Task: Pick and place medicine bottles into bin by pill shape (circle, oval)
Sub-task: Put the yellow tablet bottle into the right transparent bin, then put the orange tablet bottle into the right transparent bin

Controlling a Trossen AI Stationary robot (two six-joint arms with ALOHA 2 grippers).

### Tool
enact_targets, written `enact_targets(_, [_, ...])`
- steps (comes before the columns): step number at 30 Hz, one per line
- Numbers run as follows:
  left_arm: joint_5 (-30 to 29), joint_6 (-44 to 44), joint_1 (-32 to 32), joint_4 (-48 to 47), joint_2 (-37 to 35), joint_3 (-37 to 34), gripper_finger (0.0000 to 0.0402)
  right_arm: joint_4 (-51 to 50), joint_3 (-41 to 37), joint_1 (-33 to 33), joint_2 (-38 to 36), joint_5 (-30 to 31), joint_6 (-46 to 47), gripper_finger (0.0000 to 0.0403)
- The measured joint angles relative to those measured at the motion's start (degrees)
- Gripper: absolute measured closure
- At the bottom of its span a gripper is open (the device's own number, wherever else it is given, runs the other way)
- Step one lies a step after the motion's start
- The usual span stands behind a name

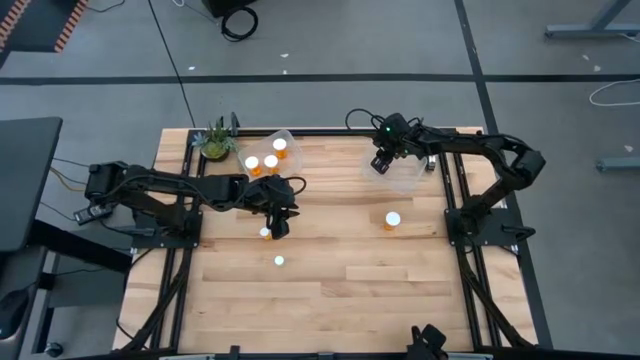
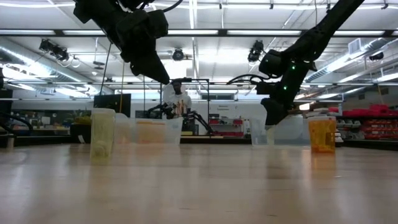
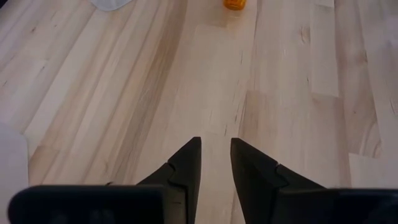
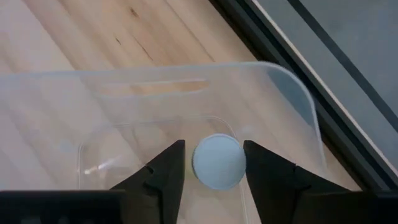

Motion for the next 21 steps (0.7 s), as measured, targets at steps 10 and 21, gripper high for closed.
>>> enact_targets(10, [0.0,0.0,0.0,1.2,0.0,0.0,0.0304,-2.5,0.0,0.0,-3.5,0.0,0.0,0.0201])
enact_targets(21, [0.0,3.8,0.6,-8.8,0.0,3.8,0.0313,-5.2,0.0,0.5,-10.1,0.0,1.4,0.02])
